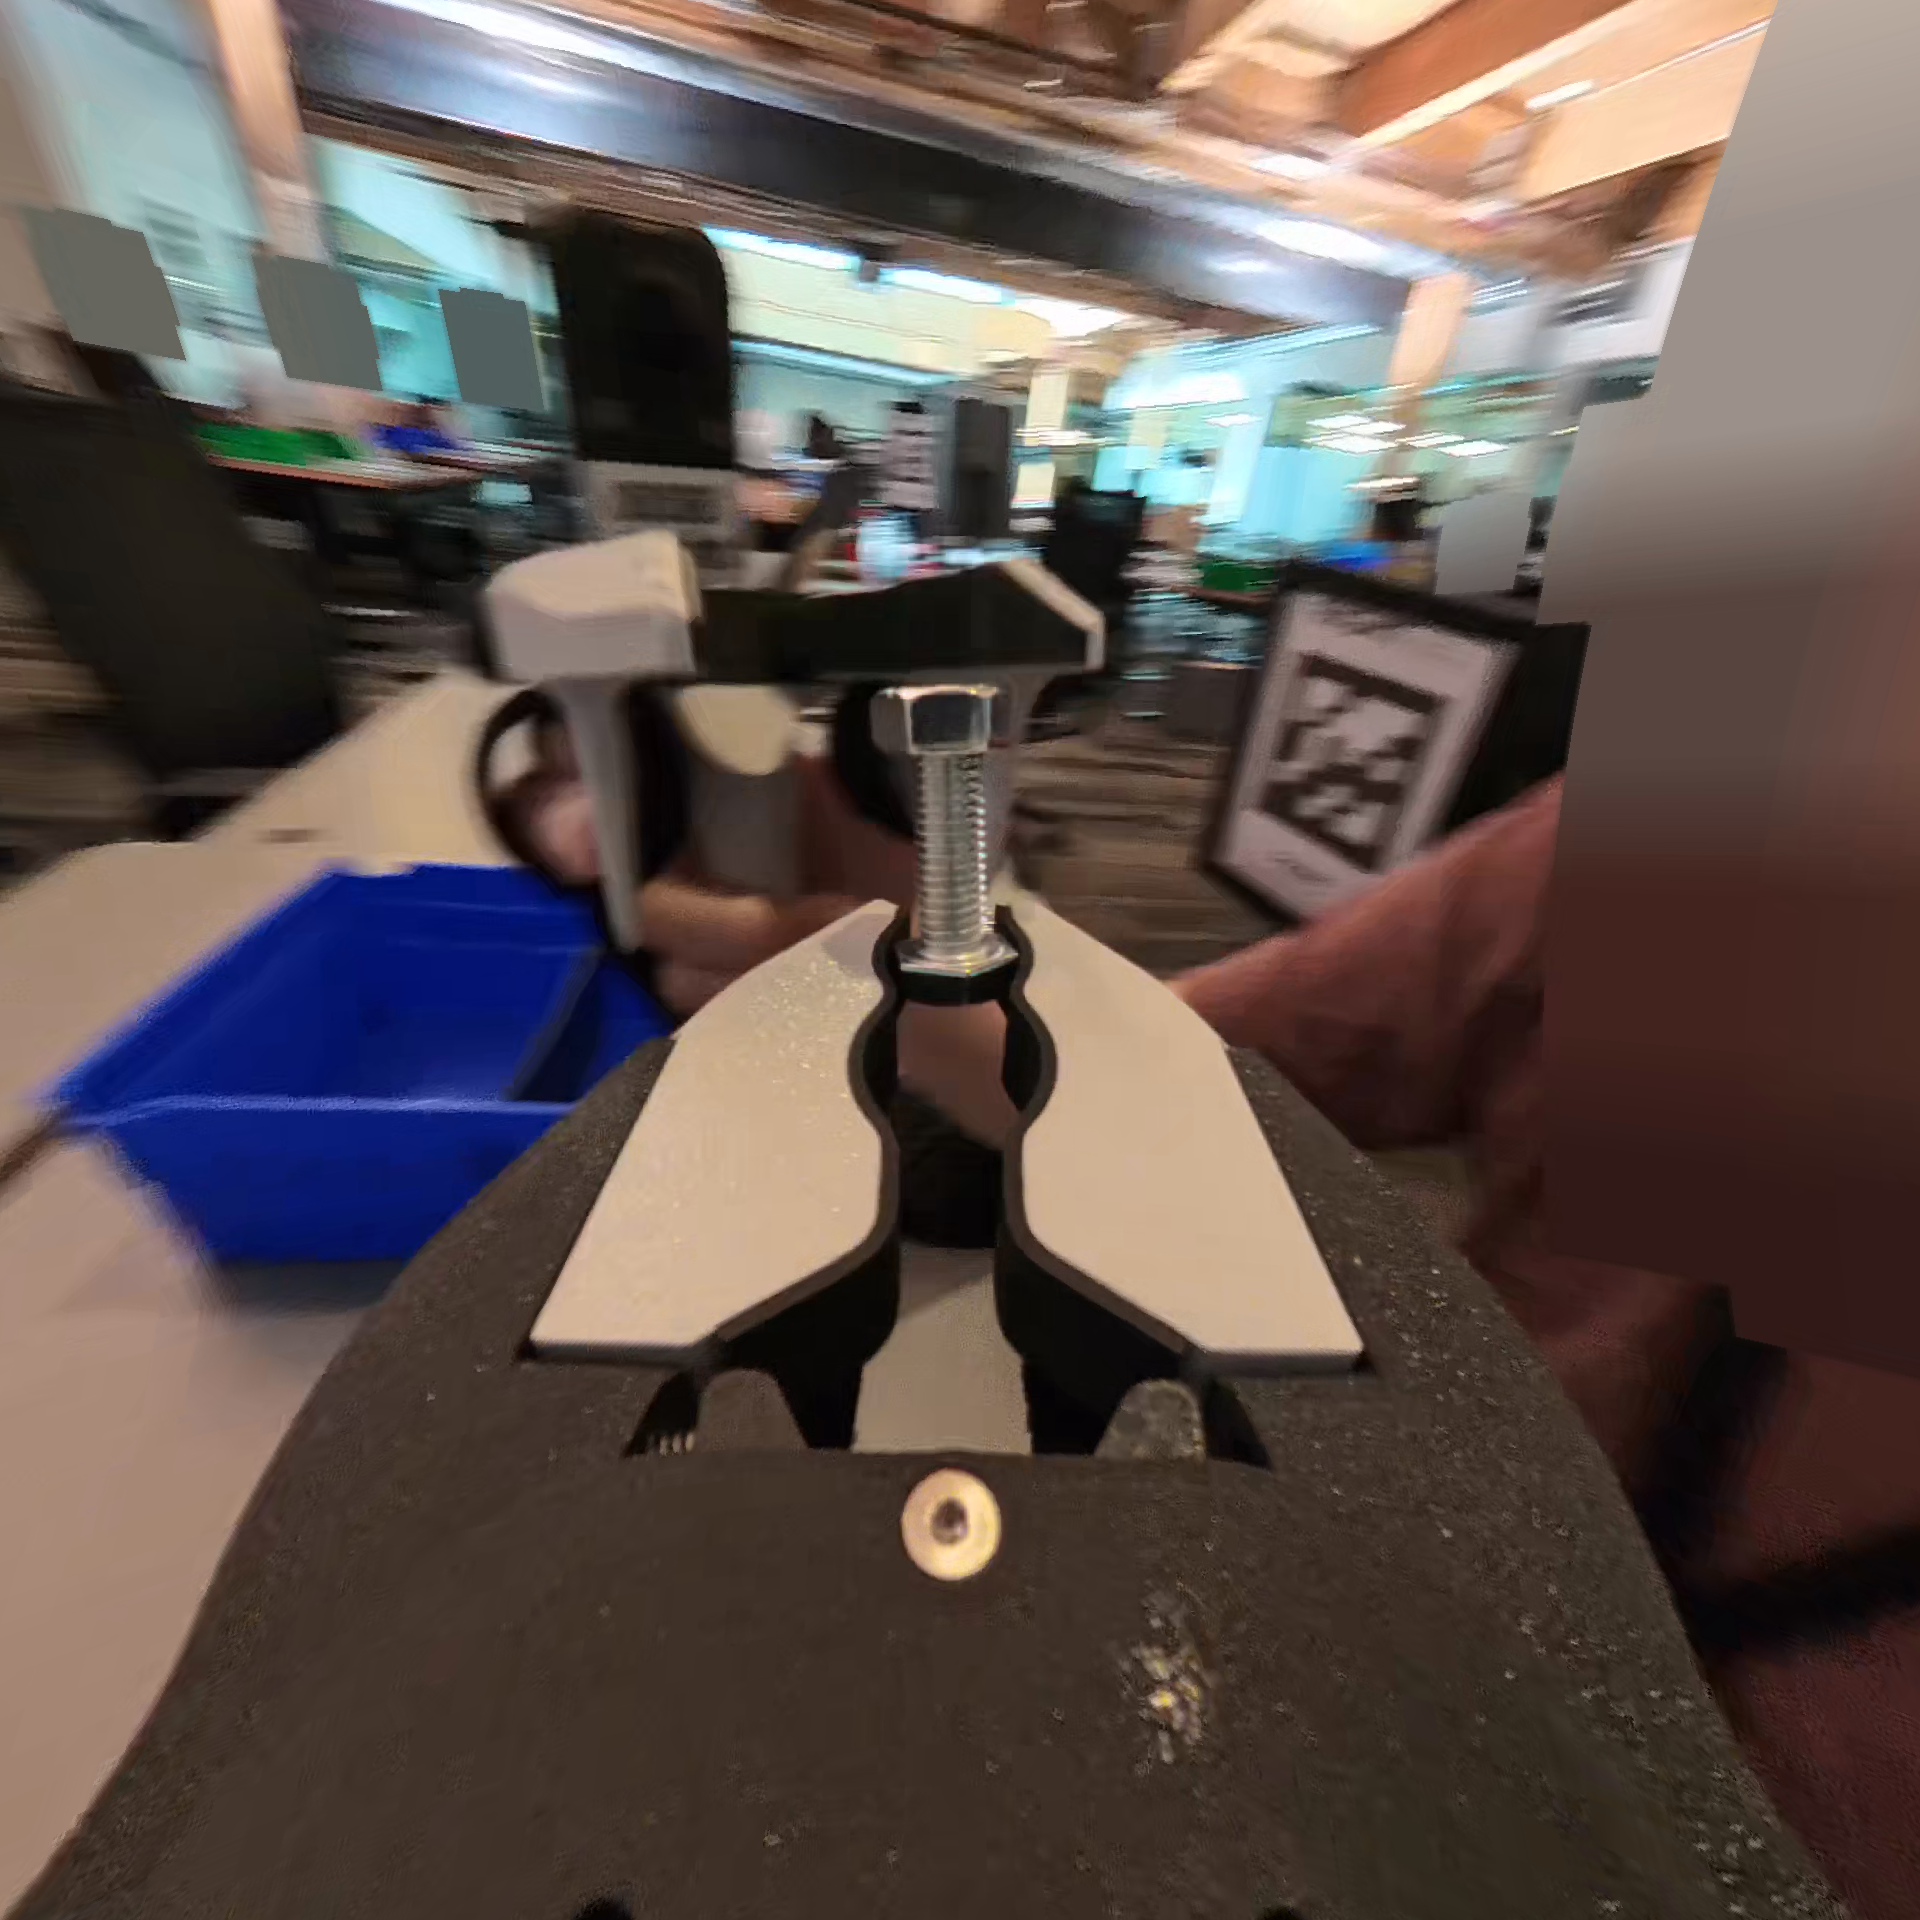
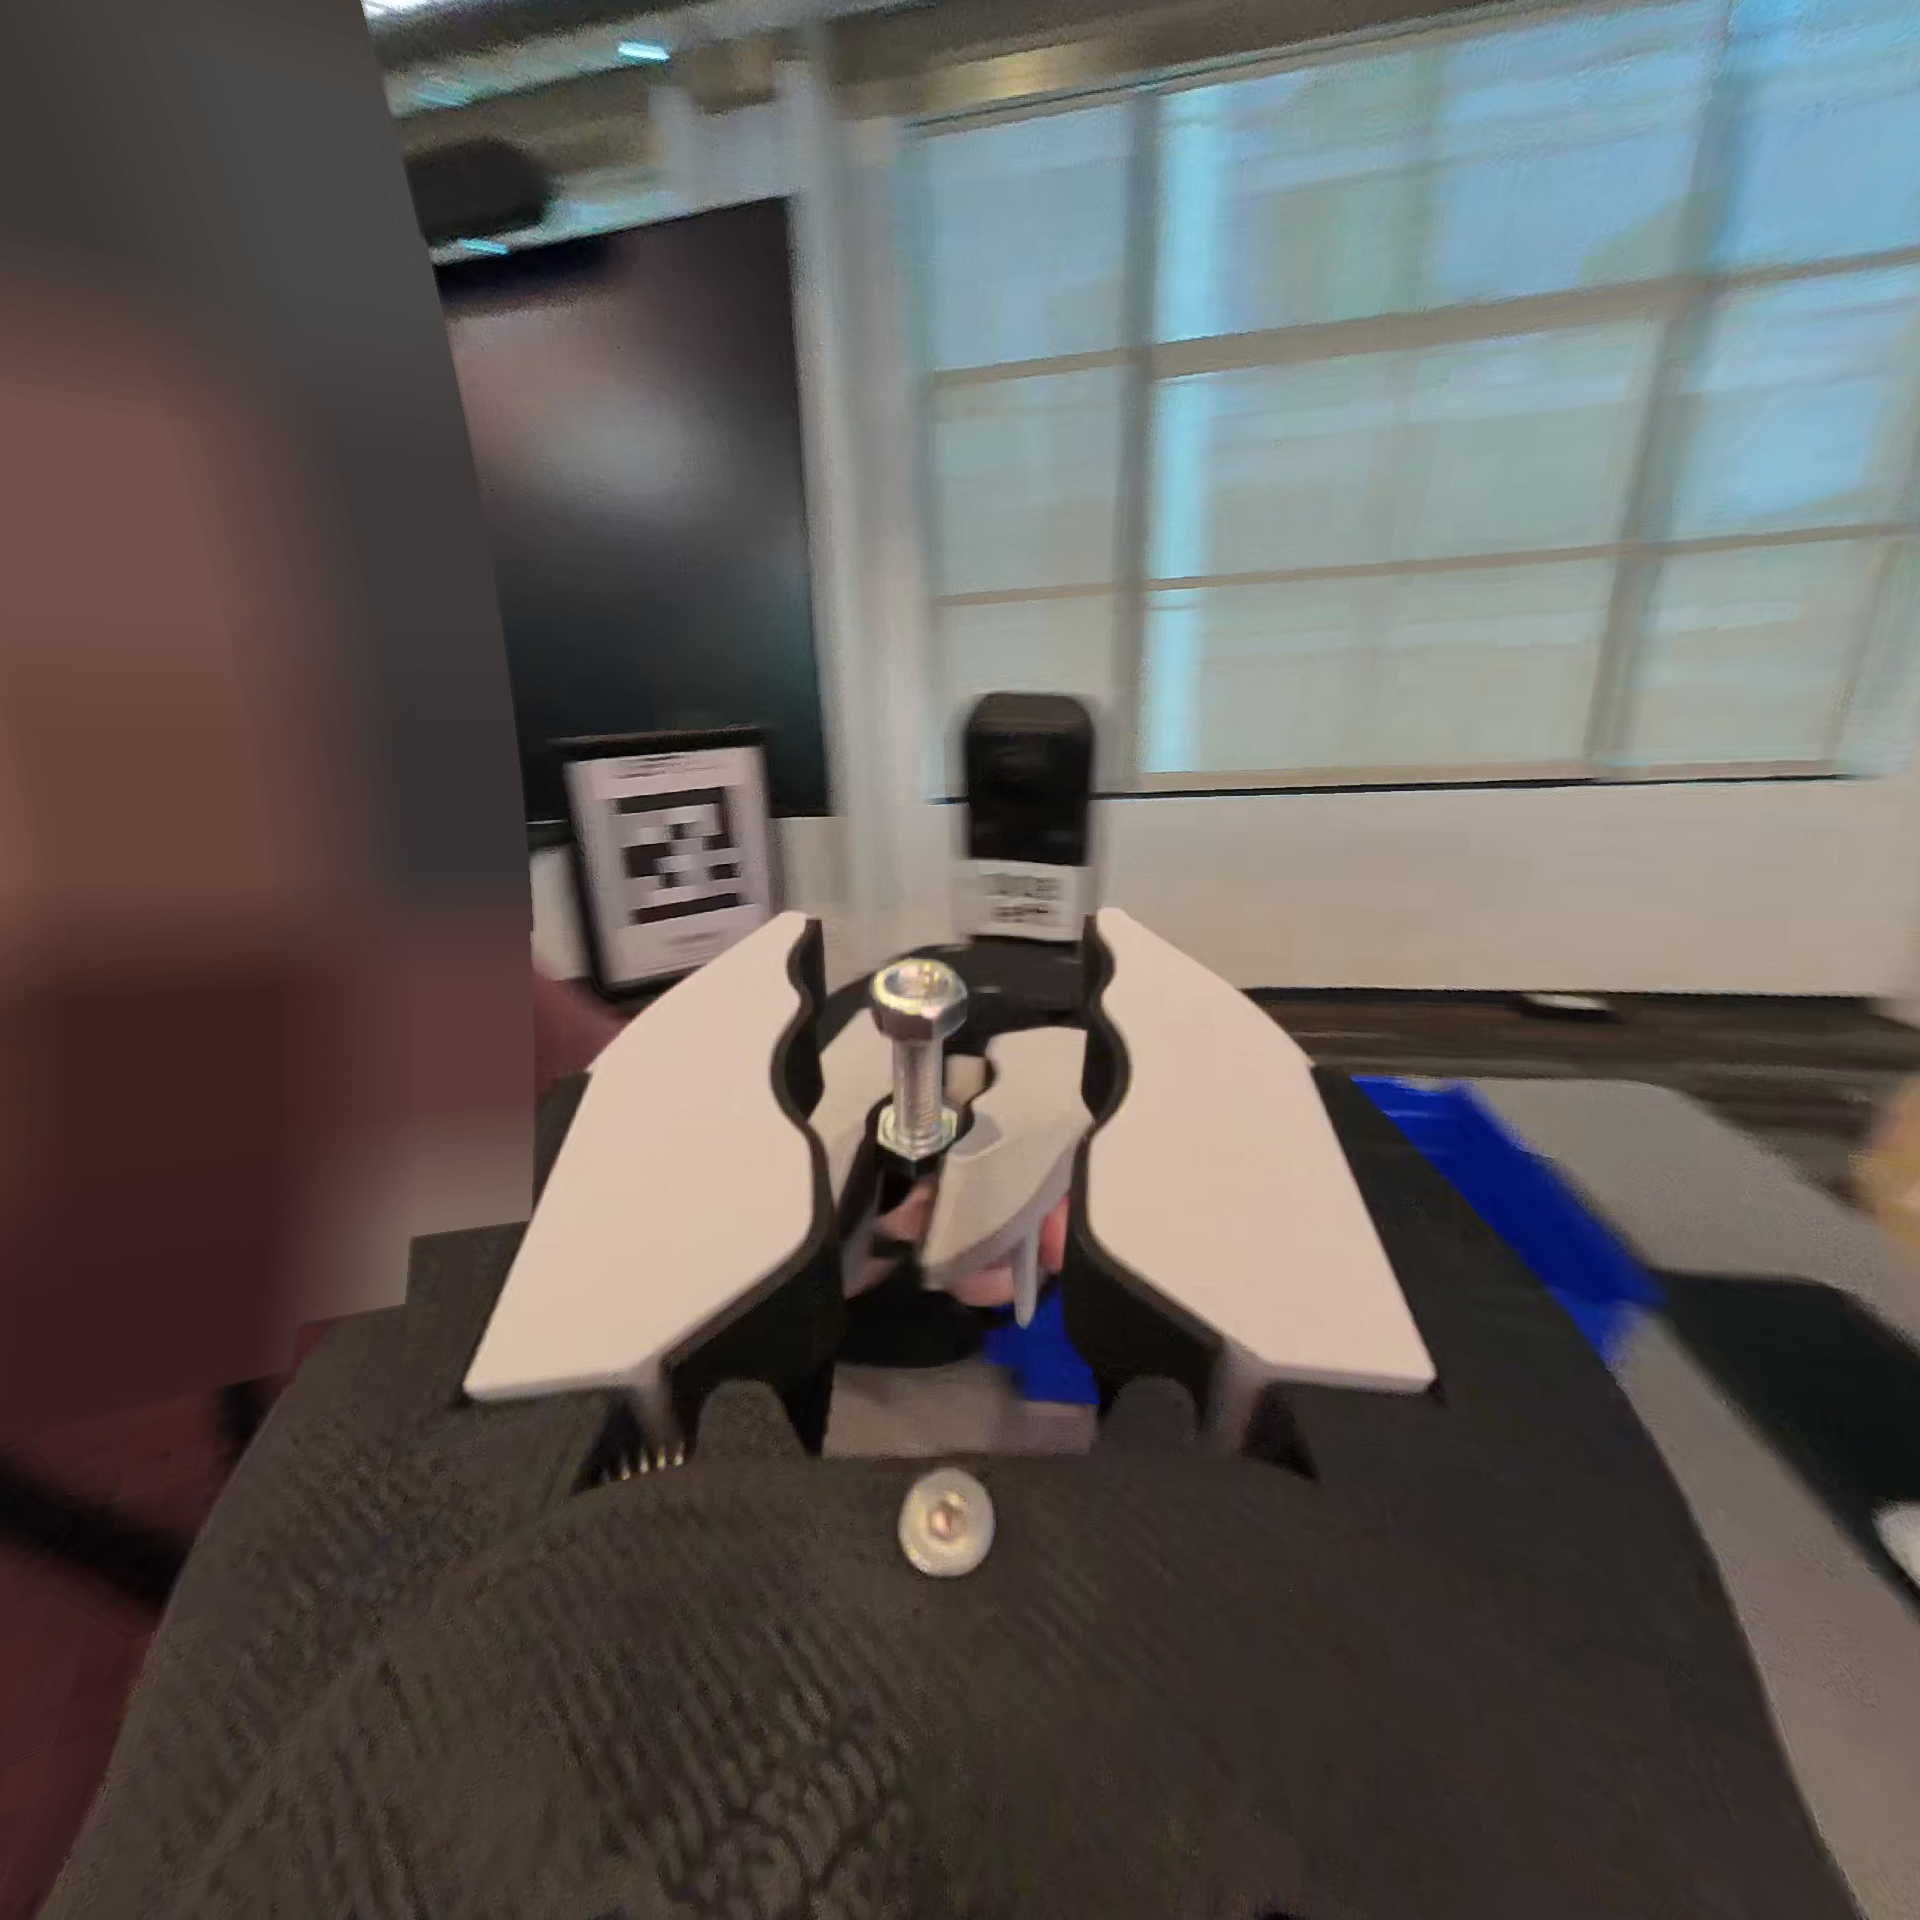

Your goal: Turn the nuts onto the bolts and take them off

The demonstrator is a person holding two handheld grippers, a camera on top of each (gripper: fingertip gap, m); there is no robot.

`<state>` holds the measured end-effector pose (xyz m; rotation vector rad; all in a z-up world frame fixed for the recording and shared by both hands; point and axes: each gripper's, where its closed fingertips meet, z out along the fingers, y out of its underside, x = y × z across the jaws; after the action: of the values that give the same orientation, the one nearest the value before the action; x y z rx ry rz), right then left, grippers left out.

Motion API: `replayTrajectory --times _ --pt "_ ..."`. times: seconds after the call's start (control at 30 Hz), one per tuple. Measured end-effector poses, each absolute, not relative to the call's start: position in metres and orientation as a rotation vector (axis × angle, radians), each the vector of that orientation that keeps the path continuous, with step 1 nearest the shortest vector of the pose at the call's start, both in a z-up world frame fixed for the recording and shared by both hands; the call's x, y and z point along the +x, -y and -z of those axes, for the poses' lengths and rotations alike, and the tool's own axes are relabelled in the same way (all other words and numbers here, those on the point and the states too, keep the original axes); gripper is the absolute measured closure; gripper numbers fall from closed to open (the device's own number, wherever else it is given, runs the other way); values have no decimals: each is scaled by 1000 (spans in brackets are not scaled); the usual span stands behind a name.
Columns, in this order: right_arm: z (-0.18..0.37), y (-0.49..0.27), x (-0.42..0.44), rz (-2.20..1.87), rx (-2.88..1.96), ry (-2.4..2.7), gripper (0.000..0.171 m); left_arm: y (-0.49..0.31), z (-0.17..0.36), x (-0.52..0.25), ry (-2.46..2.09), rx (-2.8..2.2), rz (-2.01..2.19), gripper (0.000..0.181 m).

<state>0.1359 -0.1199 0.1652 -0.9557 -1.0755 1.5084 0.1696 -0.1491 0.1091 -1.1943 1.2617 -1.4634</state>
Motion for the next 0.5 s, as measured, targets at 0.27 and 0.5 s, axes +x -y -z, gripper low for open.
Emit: replayTrajectory --times 0.27,0.5 --pt "-156 78 126 -955 -1242 790 127 74 -102 151 -909 -1366 929 167" --pt "-140 72 119 -1054 -1338 777 152 68 -96 149 -899 -1404 835 166"
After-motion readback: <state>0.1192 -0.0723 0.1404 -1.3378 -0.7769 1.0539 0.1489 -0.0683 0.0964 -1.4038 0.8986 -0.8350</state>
